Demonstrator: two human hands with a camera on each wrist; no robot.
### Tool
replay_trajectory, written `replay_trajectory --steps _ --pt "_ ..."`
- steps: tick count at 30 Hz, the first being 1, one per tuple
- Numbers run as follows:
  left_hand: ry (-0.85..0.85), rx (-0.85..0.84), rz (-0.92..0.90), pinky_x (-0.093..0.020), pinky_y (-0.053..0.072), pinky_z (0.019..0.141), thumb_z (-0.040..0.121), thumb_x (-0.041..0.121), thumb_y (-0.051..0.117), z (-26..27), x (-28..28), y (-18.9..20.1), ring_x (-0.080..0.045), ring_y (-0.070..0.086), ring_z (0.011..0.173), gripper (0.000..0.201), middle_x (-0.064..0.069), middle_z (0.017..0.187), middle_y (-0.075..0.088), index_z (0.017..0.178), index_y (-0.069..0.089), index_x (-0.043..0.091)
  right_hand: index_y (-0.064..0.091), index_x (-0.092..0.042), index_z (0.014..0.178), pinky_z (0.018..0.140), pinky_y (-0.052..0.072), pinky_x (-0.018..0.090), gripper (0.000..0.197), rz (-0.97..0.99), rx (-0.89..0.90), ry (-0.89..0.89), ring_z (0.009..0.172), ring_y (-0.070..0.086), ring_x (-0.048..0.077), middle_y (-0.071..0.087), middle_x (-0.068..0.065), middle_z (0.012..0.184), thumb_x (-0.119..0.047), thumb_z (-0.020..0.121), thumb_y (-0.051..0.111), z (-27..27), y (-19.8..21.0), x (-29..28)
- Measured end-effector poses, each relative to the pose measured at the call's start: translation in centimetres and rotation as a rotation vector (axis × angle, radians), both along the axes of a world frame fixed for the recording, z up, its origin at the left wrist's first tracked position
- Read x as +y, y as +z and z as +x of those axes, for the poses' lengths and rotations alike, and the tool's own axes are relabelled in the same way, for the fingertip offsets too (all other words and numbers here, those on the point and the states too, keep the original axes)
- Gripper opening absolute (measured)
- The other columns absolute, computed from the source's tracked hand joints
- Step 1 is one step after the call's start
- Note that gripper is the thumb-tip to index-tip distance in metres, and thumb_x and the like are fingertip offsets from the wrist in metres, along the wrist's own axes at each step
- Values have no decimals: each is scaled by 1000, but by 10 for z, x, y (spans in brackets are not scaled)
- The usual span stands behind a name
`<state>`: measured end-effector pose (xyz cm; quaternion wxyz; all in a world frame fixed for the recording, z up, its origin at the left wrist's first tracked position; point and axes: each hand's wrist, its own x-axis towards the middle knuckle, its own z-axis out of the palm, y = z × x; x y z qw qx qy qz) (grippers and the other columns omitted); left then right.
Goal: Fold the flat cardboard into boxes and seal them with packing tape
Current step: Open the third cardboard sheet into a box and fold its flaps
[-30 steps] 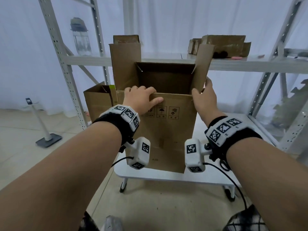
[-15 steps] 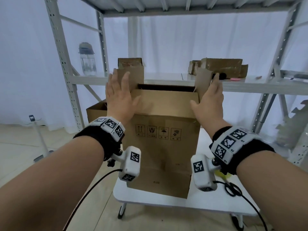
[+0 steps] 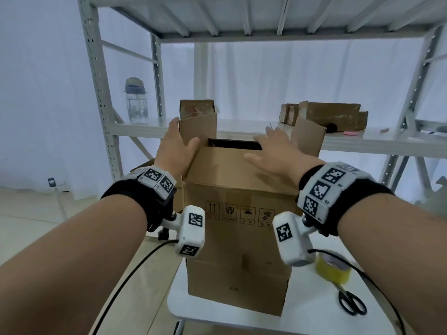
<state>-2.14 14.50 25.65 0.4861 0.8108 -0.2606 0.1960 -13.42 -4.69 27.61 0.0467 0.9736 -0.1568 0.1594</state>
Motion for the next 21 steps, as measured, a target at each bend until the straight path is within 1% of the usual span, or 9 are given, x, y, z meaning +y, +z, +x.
replay_trajectory --steps 3,5,7,10,12,13,16,18,21 --pt "-46 -9 -16 -31 44 95 96 26 55 7 6 4 -19 54 110 53 -1 122 54 143 33 13 30 -19 150 118 8 57 68 208 80 -5 146 18 32 25 11 158 -60 96 38 23 4 -1" --pt "-68 -12 5 -39 49 94 96 29 55 14 10 11 -21 56 108 50 1 116 52 141 37 14 33 -11 148 117 21 48 67 387 111 47 141 31 30 35 11 153 -53 97 44 32 12 2" --pt "-84 18 10 -38 51 90 96 32 55 25 12 18 -22 57 108 49 2 115 51 140 39 17 35 -7 146 112 28 39 62 469 141 45 137 37 29 39 12 150 -44 99 49 47 16 3" --pt "-160 38 -9 -35 55 82 96 37 55 34 12 20 -20 58 104 47 2 118 51 138 41 22 39 -13 143 110 35 42 65 401 112 36 130 45 29 45 10 145 -49 92 55 74 17 2" --pt "-216 39 -45 -21 49 77 97 42 50 38 8 23 -10 56 103 44 7 118 51 137 43 23 43 -18 139 105 40 47 69 295 135 20 123 50 30 50 8 138 -57 84 58 95 17 -1" --pt "-255 53 -88 -19 46 81 98 45 45 39 6 27 -6 55 106 43 10 118 53 135 45 23 44 -18 138 104 40 47 70 258 171 14 122 50 30 51 8 137 -58 83 59 102 18 -1" --pt "-380 152 -233 -28 44 95 100 52 32 51 -4 41 -2 56 109 40 16 114 59 125 50 27 35 -13 146 110 34 45 79 206 236 41 134 41 29 41 9 149 -56 86 61 125 24 -1" --pt "-437 253 -301 -37 45 99 101 52 28 64 -8 44 -7 58 110 35 17 115 60 117 53 34 29 -11 149 113 30 43 83 191 242 57 139 35 28 35 9 153 -58 87 59 138 25 -3" --pt "-523 388 -270 -35 48 97 101 50 27 76 -6 37 -8 58 111 37 12 125 60 121 54 34 43 -12 140 108 37 42 73 245 256 68 127 47 27 49 10 142 -61 87 57 149 19 -11"
